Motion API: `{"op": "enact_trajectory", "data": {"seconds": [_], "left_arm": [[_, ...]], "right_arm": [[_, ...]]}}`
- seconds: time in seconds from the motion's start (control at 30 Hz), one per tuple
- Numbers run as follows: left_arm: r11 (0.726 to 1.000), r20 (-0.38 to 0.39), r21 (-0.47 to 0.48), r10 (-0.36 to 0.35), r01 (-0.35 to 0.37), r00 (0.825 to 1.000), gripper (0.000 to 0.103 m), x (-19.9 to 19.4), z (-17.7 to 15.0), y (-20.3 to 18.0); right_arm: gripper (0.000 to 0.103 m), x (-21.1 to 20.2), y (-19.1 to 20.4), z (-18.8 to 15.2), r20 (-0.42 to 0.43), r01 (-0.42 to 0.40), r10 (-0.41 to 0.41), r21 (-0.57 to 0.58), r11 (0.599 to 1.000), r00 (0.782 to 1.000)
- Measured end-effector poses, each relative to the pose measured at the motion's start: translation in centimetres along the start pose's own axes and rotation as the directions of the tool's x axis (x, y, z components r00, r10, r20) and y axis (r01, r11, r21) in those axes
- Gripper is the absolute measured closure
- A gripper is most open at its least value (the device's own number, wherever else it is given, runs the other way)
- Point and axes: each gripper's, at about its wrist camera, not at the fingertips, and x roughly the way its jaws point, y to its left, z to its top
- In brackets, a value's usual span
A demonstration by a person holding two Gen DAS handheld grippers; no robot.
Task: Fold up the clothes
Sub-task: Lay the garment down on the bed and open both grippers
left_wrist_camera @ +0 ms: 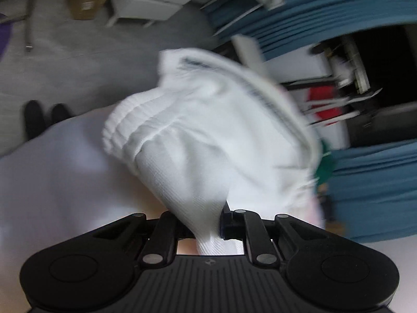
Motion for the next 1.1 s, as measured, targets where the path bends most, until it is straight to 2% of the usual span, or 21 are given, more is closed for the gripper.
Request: {"op": "enact_trajectory", "data": {"seconds": [0.03, 0.1, 0.2, 0.27, 0.3, 0.33, 0.37, 0.4, 0.43, 0.47, 0.5, 0.57, 0.6, 0.67, 0.73, 0.83, 0.97, 1.0, 1.07, 1.1], "left_arm": [[1.000, -0.005, 0.006, 0.013, -0.013, 1.000, 0.086, 0.5, 0.0, 0.4], [0.999, -0.016, 0.018, 0.038, -0.038, 0.999, 0.085, 1.4, 0.0, 1.3], [0.993, 0.007, 0.099, 0.063, -0.063, 0.998, 0.072, 1.3, 0.1, -0.2], [0.976, 0.030, 0.188, 0.107, -0.111, 0.994, 0.062, 0.7, -0.1, -1.8], [0.963, 0.044, 0.233, 0.131, -0.138, 0.990, 0.059, 0.3, -0.3, -2.5], [0.946, 0.071, 0.275, 0.157, -0.170, 0.985, 0.055, -0.6, -0.8, -3.0], [0.927, 0.106, 0.312, 0.183, -0.208, 0.977, 0.052, -1.8, -1.7, -3.2], [0.904, 0.149, 0.349, 0.206, -0.247, 0.967, 0.047, -2.7, -2.4, -3.8], [0.877, 0.202, 0.385, 0.224, -0.287, 0.953, 0.036, -3.6, -3.1, -4.7], [0.849, 0.262, 0.414, 0.233, -0.327, 0.937, 0.025, -4.4, -3.8, -5.7], [0.825, 0.315, 0.438, 0.231, -0.357, 0.921, 0.022, -5.3, -4.6, -6.4], [0.784, 0.386, 0.485, 0.207, -0.389, 0.899, 0.022, -6.1, -5.8, -8.4], [0.768, 0.406, 0.508, 0.187, -0.390, 0.895, 0.022, -6.1, -6.4, -9.4], [0.743, 0.416, 0.555, 0.139, -0.373, 0.898, 0.021, -5.5, -7.7, -11.6], [0.723, 0.382, 0.606, 0.101, -0.331, 0.919, 0.021, -3.9, -9.3, -14.0], [0.702, 0.324, 0.666, 0.032, -0.253, 0.945, 0.021, -0.3, -12.0, -17.9], [0.652, 0.250, 0.737, -0.015, -0.180, 0.968, 0.021, 6.5, -16.0, -22.7], [0.642, 0.228, 0.749, -0.022, -0.161, 0.973, 0.021, 8.5, -16.7, -23.6], [0.625, 0.177, 0.772, -0.045, -0.110, 0.983, 0.021, 12.7, -18.2, -24.5], [0.620, 0.152, 0.779, -0.053, -0.087, 0.987, 0.021, 14.3, -19.0, -24.2]], "right_arm": [[0.097, 0.4, -1.4, 0.0, -0.036, 0.064, -0.062, 0.058, 0.996, 0.997], [0.097, 1.2, -3.3, -0.1, -0.082, 0.119, -0.109, 0.125, 0.985, 0.991], [0.094, 0.7, -2.5, 0.3, -0.058, 0.116, -0.111, 0.095, 0.989, 0.992], [0.092, 0.1, -1.9, 0.6, -0.036, 0.099, -0.096, 0.074, 0.992, 0.995], [0.088, -0.1, -1.5, 1.0, -0.020, 0.098, -0.097, 0.047, 0.994, 0.995], [0.077, -0.5, -1.0, 1.1, 0.010, 0.111, -0.111, 0.017, 0.994, 0.994], [0.070, -1.2, -0.7, 1.3, 0.053, 0.127, -0.126, -0.010, 0.992, 0.991], [0.058, -1.9, -0.3, 1.3, 0.103, 0.137, -0.134, -0.025, 0.990, 0.986], [0.049, -2.7, 0.3, 1.5, 0.162, 0.147, -0.138, -0.044, 0.988, 0.977], [0.047, -3.5, 1.1, 1.6, 0.231, 0.161, -0.139, -0.080, 0.984, 0.963], [0.045, -4.1, 2.0, 1.6, 0.288, 0.164, -0.121, -0.131, 0.978, 0.950], [0.044, -4.8, 4.4, 1.2, 0.348, 0.131, -0.033, -0.260, 0.957, 0.937], [0.040, -4.5, 5.8, 1.0, 0.332, 0.104, 0.014, -0.336, 0.936, 0.943], [0.038, -1.7, 8.9, 0.5, 0.194, 0.033, 0.071, -0.484, 0.875, 0.978], [0.040, 1.7, 11.6, -0.2, 0.017, -0.058, 0.086, -0.608, 0.792, 0.996], [0.040, 6.5, 13.7, -1.2, -0.114, -0.096, 0.022, -0.707, 0.701, 0.993], [0.040, 10.4, 15.0, -1.7, -0.166, -0.128, -0.017, -0.816, 0.564, 0.986], [0.040, 10.4, 14.5, -2.1, -0.140, -0.105, -0.025, -0.841, 0.530, 0.990], [0.040, 11.4, 14.1, -2.6, -0.100, -0.069, -0.037, -0.870, 0.488, 0.994], [0.039, 12.2, 13.8, -2.4, -0.117, -0.083, -0.040, -0.869, 0.487, 0.992]]}}
